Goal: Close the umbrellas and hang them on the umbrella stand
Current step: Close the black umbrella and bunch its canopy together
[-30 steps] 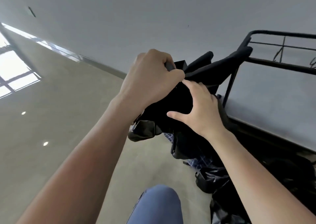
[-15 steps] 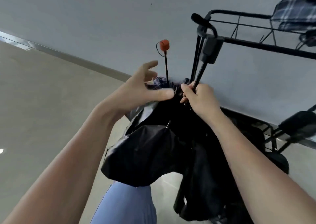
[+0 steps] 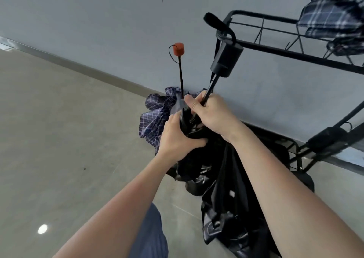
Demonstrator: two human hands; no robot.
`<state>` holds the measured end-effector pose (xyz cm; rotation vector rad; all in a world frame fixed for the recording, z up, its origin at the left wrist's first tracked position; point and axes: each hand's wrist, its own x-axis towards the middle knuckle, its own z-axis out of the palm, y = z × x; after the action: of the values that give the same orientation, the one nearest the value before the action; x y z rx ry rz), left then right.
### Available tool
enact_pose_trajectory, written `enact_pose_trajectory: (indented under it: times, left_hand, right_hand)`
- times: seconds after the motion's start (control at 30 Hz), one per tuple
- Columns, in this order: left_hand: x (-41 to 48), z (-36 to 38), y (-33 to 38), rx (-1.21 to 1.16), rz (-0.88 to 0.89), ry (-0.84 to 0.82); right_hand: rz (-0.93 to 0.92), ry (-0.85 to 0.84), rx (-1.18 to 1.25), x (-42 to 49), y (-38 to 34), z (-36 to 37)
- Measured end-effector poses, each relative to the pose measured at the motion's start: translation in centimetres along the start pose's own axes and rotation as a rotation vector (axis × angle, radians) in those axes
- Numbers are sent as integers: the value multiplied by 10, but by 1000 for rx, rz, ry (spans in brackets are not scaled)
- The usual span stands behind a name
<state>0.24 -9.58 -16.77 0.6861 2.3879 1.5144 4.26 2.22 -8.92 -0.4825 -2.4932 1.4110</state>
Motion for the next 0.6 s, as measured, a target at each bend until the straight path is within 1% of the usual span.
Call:
enact_pose_trajectory:
  times: [0.1, 0.17, 0.27, 0.33, 0.4, 0.43, 0.47, 0.57, 0.6]
  left_hand:
    - [3, 3, 3, -73, 37, 7]
    - [4, 5, 2, -129, 29, 12]
    - [8, 4, -5, -153, 4, 53]
    - [8, 1, -7, -185, -14, 29]
    - [5, -3, -7, -224, -55, -9]
    - [4, -4, -7, -222, -67, -15]
    - [3, -4, -6, -201, -69, -10]
    - [0, -3, -1, -102, -32, 4]
    - [-1, -3, 1, -86, -18, 7]
  right_hand:
    - [-8, -14, -27, -2, -4, -2]
    - [-21, -11, -49, -5, -9, -8]
    - [-54, -4, -109, -12, -19, -24]
    - [-67, 107, -84, -17, -26, -39]
    - [-91, 275, 80, -19, -37, -54]
    - [-120, 334, 148, -19, -43, -59]
    - [-159, 354, 177, -18, -50, -63]
    - [-280, 253, 110, -13, -63, -61]
    - [-310, 249, 57, -11, -65, -58]
